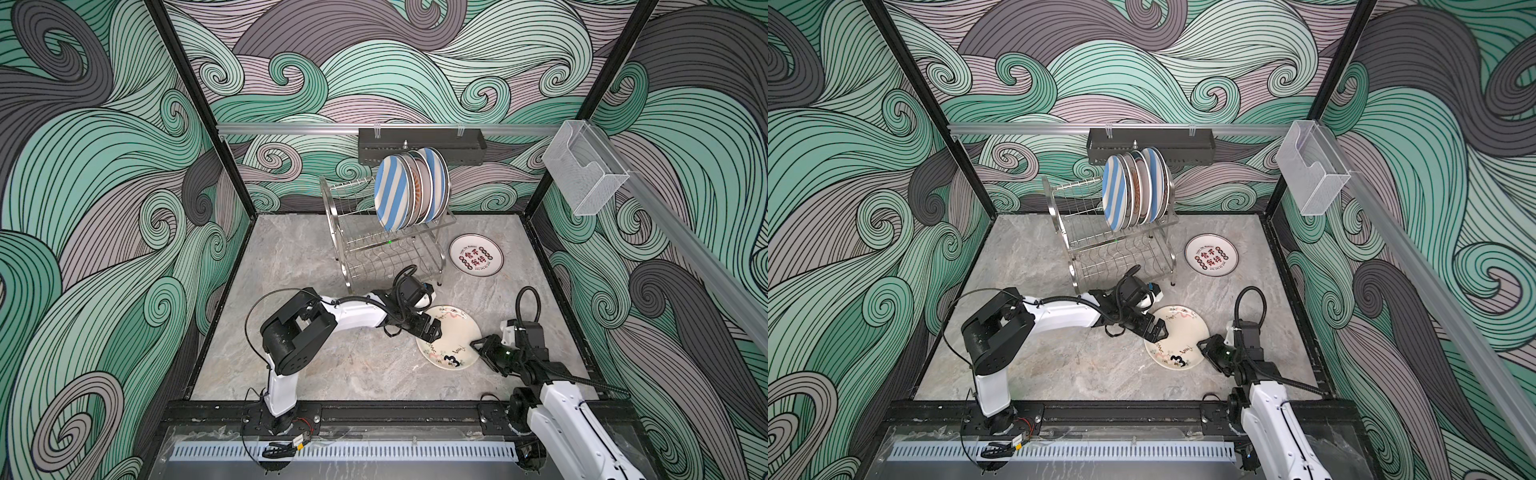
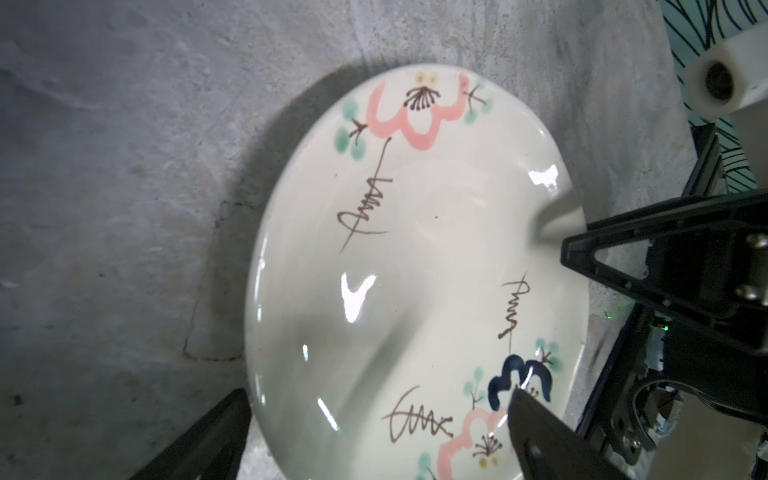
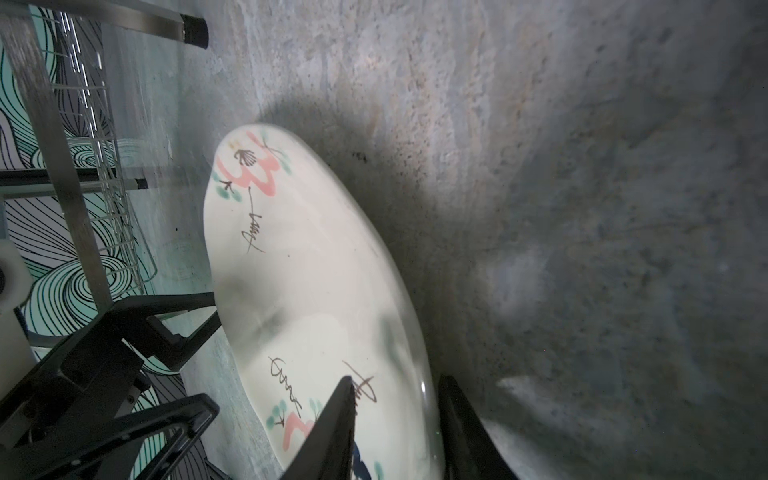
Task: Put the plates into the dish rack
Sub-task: 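Press the floral plate with the left gripper while the right gripper grips its rim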
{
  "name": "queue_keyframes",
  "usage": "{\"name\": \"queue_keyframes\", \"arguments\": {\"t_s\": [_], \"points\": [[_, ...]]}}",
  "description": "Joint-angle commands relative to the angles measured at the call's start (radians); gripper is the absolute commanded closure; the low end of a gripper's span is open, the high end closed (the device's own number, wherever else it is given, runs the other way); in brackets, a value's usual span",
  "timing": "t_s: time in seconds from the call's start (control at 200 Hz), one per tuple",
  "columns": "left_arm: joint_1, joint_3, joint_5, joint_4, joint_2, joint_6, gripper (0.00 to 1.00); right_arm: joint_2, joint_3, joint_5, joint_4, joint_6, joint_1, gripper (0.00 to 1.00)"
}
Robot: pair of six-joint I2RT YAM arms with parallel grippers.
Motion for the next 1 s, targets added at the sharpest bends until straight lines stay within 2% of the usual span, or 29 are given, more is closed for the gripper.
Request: {"name": "queue_keyframes", "arguments": {"t_s": [0.0,0.13,0.345,0.63,0.996], "points": [[-0.012,0.033,0.048,-0.001,0.032,0.019,0.01,-0.008,0.004,-0.052,0.0,-0.007,-0.008,0.7],[-0.017,0.033,0.075,0.017,0.037,0.024,0.01,0.006,0.017,-0.126,0.054,0.014,-0.01,0.76],[-0.021,0.033,0.105,0.034,0.04,0.029,0.01,0.03,0.016,-0.217,0.178,0.083,-0.014,0.78],[-0.023,0.025,0.111,0.046,0.032,0.029,0.01,-0.01,0.02,-0.194,0.155,0.101,-0.021,0.83],[-0.028,-0.002,0.092,0.052,-0.019,0.023,0.01,-0.015,0.13,-0.134,-0.007,-0.019,-0.024,0.94]]}}
